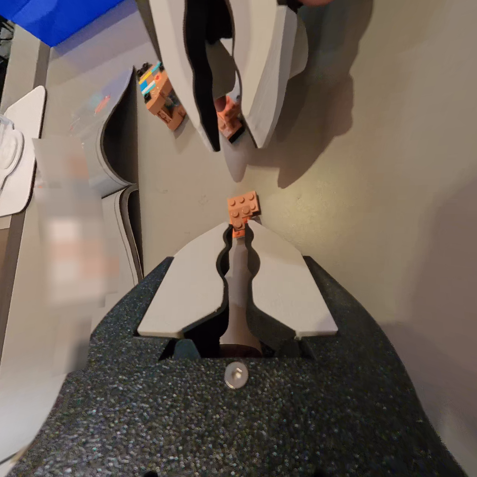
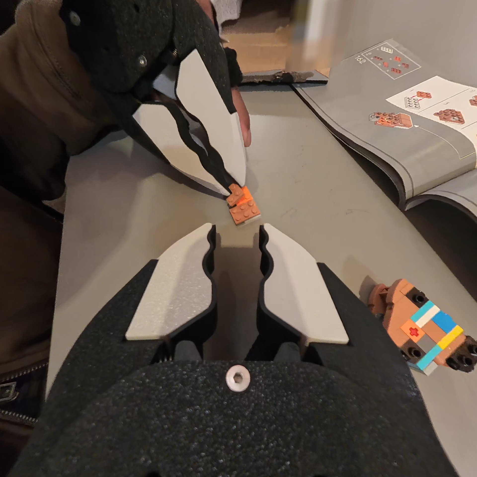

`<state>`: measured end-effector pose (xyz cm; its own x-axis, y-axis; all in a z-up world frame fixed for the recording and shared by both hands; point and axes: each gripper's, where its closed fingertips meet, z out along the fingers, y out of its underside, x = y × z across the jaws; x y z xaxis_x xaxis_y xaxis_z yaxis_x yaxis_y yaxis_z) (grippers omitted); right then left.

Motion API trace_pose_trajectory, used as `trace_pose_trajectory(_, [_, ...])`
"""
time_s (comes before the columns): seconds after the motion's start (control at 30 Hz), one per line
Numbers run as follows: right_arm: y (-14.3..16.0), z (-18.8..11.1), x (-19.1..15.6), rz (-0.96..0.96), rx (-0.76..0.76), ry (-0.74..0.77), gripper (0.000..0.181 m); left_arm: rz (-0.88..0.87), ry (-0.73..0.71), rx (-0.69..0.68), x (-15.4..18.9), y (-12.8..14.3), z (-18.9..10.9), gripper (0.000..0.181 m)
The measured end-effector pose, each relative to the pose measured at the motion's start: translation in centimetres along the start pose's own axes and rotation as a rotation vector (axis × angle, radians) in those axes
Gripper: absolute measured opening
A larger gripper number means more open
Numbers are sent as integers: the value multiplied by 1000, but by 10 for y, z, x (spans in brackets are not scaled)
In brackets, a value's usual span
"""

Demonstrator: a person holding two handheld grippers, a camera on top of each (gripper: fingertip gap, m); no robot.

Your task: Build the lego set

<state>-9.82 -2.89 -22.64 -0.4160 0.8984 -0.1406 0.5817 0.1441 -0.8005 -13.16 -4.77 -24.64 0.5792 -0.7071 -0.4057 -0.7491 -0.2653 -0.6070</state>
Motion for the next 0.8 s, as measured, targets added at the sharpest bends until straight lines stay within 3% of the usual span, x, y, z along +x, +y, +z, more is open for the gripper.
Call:
trace_pose_trajectory(0.4, [-7,-40,25,55,193,-15,31,-132,-133,116,-19,-7,-16,9])
trace_pose_trajectory(0.8, [1,-51,43,163,246,-64,30,-207,-103,165,-21,-6,-17,9])
